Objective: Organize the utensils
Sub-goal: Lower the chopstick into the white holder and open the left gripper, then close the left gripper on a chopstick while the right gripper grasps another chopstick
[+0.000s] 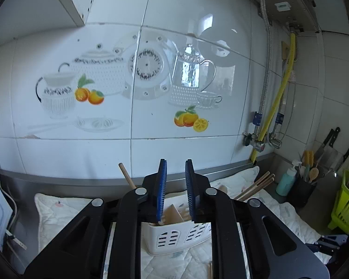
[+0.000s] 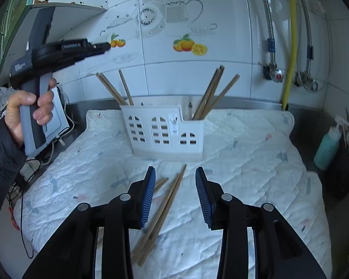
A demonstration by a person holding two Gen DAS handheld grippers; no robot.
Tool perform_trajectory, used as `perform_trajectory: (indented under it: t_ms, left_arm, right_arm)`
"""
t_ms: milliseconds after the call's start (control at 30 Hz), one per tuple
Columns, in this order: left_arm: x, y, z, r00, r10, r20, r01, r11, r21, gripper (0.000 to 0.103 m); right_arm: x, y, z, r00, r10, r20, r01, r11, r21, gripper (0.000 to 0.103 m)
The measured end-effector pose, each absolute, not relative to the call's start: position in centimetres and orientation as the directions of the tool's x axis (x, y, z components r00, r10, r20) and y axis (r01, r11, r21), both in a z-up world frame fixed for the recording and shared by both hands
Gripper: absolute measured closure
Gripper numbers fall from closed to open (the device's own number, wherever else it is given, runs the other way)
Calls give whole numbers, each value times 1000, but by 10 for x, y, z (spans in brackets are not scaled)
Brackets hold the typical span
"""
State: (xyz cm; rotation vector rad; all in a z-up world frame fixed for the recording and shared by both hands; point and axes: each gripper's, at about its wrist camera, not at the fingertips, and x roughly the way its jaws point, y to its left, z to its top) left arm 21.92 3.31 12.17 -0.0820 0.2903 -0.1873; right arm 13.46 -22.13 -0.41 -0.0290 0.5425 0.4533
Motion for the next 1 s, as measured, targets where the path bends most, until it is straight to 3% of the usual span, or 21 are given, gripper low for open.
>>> perform_trajectory:
  t_ms: [233,500,1000]
  left_arm:
    - [174,31,111,932,-208,-298,187,977,-98,84]
    - [121,33,58,895,-210,-394,184,977,-103,84]
    - [62,25,-37,784,-261,-564,194,965,-177,84]
  right_arm:
    - [112,-221,-49,714,397,-577,-387,910,148,73]
    - [99,-209,-93,642,420,-642,-373,902,218,82]
    - [102,-189,-115,622,385,-682,-354,915,193,94]
